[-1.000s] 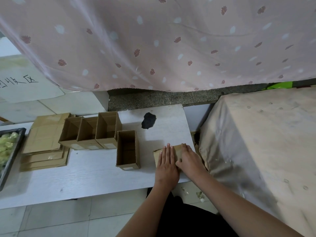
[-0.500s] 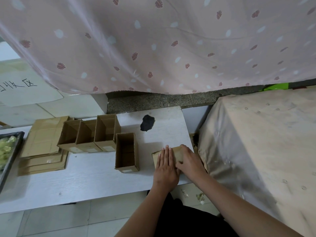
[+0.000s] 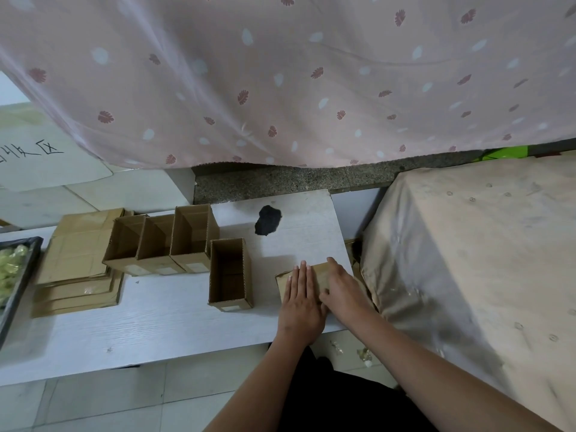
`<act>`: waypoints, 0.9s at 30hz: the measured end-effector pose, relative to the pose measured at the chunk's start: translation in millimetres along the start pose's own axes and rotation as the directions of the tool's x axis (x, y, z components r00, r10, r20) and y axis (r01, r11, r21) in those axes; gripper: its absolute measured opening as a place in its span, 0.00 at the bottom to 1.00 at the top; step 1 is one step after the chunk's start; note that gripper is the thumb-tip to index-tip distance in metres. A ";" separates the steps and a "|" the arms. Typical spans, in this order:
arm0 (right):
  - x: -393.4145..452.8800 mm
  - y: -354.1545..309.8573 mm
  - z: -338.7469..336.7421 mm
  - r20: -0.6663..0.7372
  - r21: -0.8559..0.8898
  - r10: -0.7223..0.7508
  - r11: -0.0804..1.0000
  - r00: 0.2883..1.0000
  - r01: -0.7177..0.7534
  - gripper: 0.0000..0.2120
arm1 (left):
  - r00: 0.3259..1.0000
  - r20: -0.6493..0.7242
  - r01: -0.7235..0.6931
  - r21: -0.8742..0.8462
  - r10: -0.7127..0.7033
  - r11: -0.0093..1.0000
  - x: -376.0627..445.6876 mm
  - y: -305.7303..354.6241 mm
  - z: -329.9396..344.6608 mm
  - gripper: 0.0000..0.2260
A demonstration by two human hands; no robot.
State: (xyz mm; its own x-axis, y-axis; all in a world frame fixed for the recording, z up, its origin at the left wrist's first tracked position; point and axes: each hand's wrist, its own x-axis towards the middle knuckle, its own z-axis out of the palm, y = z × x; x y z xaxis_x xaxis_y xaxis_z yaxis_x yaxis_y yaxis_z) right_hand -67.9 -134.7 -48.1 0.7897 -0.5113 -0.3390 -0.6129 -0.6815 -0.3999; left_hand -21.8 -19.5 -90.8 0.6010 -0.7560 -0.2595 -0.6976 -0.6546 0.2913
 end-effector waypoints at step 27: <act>2.4 3.4 -1.8 -0.021 -0.094 -0.040 0.995 0.999 0.038 0.25 | 0.999 0.016 0.034 0.064 -0.035 0.997 0.7 1.3 0.1 0.35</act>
State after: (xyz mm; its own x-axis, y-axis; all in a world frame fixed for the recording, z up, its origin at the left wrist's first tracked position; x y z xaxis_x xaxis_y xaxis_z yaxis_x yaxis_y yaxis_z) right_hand -68.0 -139.2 -48.8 0.8142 -0.4942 -0.3048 -0.5771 -0.7467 -0.3309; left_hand -22.4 -20.9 -90.7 0.6186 -0.7325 -0.2843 -0.7006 -0.6780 0.2226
